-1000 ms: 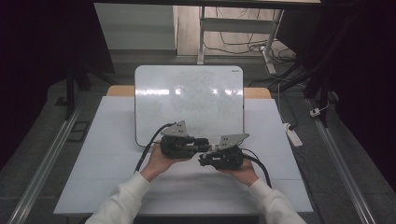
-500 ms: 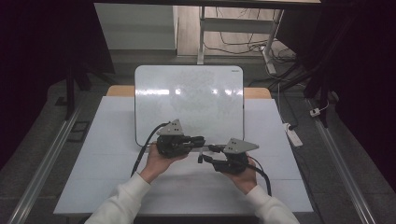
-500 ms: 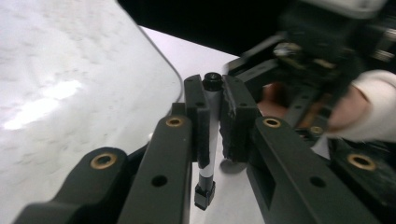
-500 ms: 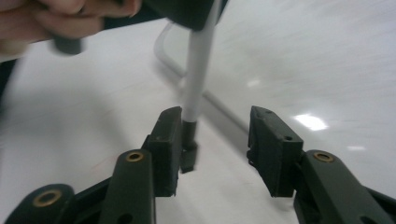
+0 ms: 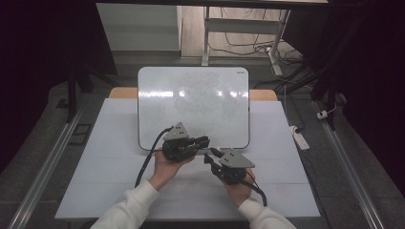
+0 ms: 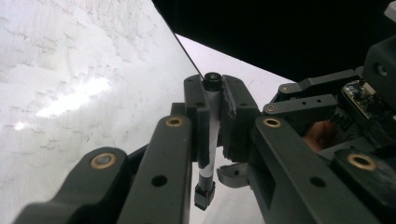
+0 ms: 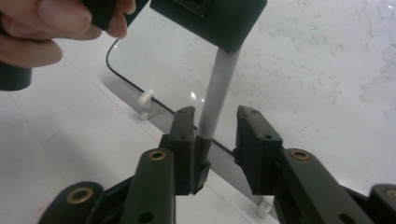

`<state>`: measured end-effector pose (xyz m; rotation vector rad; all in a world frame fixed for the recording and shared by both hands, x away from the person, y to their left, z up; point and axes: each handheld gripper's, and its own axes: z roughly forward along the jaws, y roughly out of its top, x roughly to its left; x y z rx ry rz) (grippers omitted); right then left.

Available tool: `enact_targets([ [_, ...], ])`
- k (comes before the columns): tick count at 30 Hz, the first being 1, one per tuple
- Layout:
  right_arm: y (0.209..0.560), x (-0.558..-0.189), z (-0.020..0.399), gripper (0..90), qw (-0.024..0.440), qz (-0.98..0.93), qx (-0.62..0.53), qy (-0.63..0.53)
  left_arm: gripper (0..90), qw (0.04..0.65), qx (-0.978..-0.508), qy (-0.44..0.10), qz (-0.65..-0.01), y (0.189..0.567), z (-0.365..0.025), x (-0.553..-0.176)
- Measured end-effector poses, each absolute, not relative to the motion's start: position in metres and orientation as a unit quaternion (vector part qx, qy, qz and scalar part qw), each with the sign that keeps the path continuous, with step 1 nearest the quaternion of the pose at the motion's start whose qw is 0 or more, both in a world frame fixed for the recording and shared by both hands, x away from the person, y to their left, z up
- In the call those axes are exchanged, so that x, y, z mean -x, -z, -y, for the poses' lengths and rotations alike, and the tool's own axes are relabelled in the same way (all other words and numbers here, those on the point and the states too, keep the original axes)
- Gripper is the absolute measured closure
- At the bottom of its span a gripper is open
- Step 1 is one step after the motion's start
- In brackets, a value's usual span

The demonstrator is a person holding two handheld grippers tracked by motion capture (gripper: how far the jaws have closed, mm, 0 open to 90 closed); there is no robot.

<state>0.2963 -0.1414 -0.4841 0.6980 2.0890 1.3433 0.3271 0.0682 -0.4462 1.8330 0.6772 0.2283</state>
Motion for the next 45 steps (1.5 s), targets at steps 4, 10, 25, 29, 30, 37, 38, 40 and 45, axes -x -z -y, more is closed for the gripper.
enact_targets([
  [4,0.483,-0.298,0.139,75.6,0.277,-0.778,-0.266,-0.496,81.9,0.556,-0.773,-0.098,-0.289,0.448,-0.065,-0.326],
  [10,0.479,-0.302,0.144,80.5,0.275,-0.776,-0.284,-0.492,80.1,0.565,-0.767,-0.083,-0.293,0.45,-0.066,-0.328],
  [25,0.455,-0.339,0.193,80.6,0.267,-0.746,-0.377,-0.48,39.7,0.497,-0.787,-0.15,-0.332,0.46,-0.141,-0.294],
  [29,0.451,-0.353,0.201,80.6,0.255,-0.744,-0.401,-0.47,38.1,0.471,-0.796,-0.16,-0.346,0.474,-0.167,-0.274],
  [30,0.45,-0.356,0.202,80.6,0.251,-0.744,-0.407,-0.467,38.1,0.465,-0.797,-0.163,-0.35,0.476,-0.173,-0.27],
  [37,0.448,-0.379,0.2,80.6,0.243,-0.753,-0.434,-0.43,37.6,0.454,-0.786,-0.159,-0.388,0.493,-0.213,-0.251],
  [38,0.449,-0.383,0.199,80.6,0.242,-0.754,-0.439,-0.425,37.5,0.453,-0.785,-0.159,-0.392,0.494,-0.217,-0.25],
  [40,0.449,-0.39,0.199,80.5,0.247,-0.754,-0.448,-0.412,37.4,0.454,-0.782,-0.16,-0.397,0.496,-0.223,-0.249],
  [45,0.452,-0.405,0.203,80.5,0.246,-0.747,-0.472,-0.397,37.4,0.45,-0.783,-0.164,-0.397,0.498,-0.227,-0.247],
])
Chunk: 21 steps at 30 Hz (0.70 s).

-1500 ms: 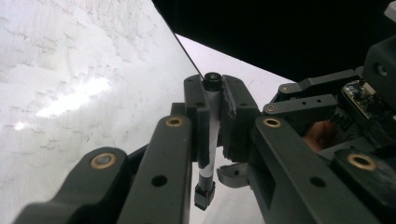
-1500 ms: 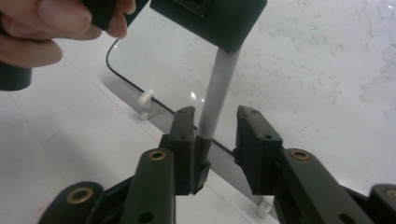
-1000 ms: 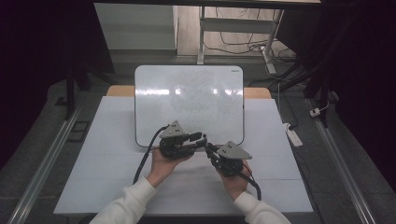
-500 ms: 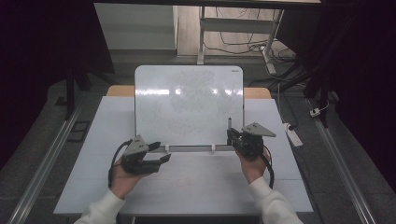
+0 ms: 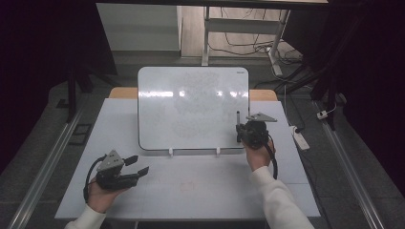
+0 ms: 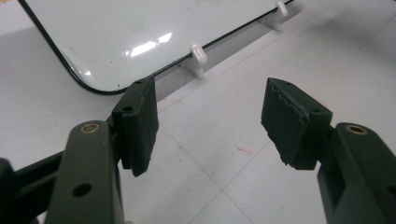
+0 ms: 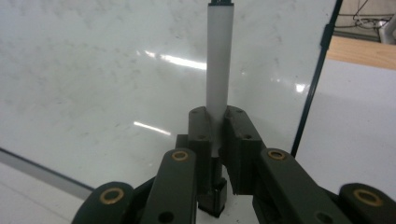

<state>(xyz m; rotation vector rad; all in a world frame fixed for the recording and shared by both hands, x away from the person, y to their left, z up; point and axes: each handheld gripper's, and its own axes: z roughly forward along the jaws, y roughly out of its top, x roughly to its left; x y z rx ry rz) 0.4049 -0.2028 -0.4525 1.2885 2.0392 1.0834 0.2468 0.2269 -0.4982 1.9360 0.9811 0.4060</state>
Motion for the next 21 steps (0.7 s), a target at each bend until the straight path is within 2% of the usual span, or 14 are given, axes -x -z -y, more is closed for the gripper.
enact_targets([
  [14,0.461,-0.42,0.202,79.0,0.254,-0.735,-0.49,-0.394,37.1,0.448,-0.783,-0.16,-0.401,0.503,-0.229,-0.247],
  [19,0.459,-0.418,0.203,72.6,0.262,-0.732,-0.487,-0.398,37.1,0.446,-0.785,-0.161,-0.399,0.503,-0.228,-0.247],
  [21,0.457,-0.415,0.204,67.1,0.27,-0.733,-0.479,-0.4,37.1,0.447,-0.784,-0.161,-0.4,0.503,-0.229,-0.246],
])
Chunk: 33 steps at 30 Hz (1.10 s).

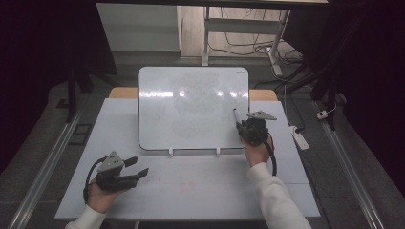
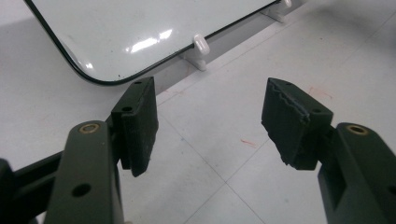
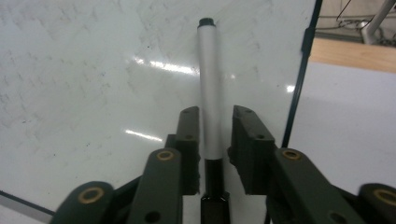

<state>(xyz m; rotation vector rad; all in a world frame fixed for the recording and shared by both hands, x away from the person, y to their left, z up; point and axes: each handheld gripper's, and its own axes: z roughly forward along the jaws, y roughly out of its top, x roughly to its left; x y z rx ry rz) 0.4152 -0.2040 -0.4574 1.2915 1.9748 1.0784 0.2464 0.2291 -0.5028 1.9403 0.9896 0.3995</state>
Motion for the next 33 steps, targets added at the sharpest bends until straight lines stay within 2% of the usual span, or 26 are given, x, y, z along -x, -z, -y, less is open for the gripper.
enact_targets([
  [4,0.455,-0.405,0.209,57.5,0.282,-0.74,-0.444,-0.419,36.8,0.448,-0.783,-0.161,-0.401,0.504,-0.231,-0.246],
  [10,0.46,-0.379,0.226,49.8,0.242,-0.76,-0.383,-0.466,33.0,0.446,-0.783,-0.142,-0.411,0.507,-0.235,-0.247],
  [13,0.467,-0.364,0.237,48.8,0.226,-0.775,-0.347,-0.477,30.5,0.439,-0.785,-0.135,-0.416,0.509,-0.236,-0.247],
  [22,0.488,-0.328,0.274,46.9,0.216,-0.806,-0.298,-0.463,28.5,0.437,-0.785,-0.131,-0.418,0.512,-0.238,-0.247],
  [27,0.5,-0.322,0.292,46.7,0.199,-0.813,-0.301,-0.456,28.2,0.434,-0.787,-0.131,-0.418,0.513,-0.237,-0.249],
  [33,0.502,-0.322,0.295,46.7,0.197,-0.811,-0.302,-0.461,28.2,0.434,-0.788,-0.133,-0.415,0.513,-0.236,-0.248],
])
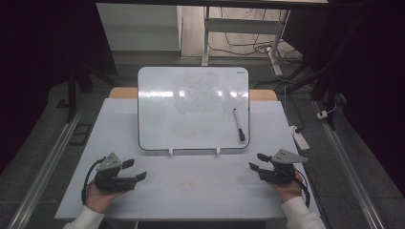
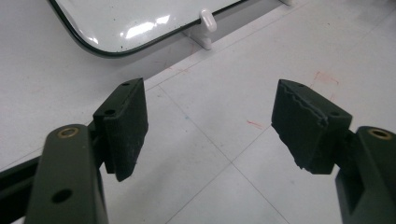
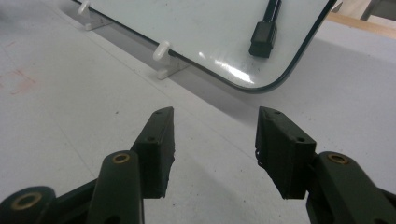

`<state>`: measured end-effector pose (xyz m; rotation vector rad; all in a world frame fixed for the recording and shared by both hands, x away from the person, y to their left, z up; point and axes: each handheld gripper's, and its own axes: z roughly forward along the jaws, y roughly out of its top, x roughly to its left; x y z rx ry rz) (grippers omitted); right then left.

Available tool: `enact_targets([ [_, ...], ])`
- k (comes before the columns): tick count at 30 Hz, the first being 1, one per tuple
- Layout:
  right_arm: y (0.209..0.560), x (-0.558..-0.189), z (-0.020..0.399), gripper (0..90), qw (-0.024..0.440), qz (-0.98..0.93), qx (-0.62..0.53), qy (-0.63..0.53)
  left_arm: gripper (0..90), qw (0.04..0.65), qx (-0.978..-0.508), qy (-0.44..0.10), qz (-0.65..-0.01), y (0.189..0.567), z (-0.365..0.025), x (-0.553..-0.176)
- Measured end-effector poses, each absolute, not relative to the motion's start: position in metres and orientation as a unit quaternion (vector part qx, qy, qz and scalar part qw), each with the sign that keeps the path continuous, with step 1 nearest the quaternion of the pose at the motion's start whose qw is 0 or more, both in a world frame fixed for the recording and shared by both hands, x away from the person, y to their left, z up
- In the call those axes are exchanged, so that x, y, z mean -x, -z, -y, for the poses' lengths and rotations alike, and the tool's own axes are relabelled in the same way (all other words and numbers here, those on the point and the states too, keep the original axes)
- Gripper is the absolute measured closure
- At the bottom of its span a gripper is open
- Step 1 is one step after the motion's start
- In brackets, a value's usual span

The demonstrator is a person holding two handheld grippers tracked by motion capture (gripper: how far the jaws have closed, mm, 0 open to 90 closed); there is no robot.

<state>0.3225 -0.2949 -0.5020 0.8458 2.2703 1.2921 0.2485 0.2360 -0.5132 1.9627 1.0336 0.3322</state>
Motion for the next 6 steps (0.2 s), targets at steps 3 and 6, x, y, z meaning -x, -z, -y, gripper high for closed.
enact_targets([
  [3,0.5017,-0.322,0.2949,46.6,0.196,-0.811,-0.3,-0.463,28.2,0.434,-0.789,-0.133,-0.414,0.5135,-0.2357,-0.2486],
  [6,0.5008,-0.3217,0.2954,46.0,0.196,-0.809,-0.3,-0.466,28.1,0.435,-0.789,-0.133,-0.414,0.5134,-0.2358,-0.2485],
])
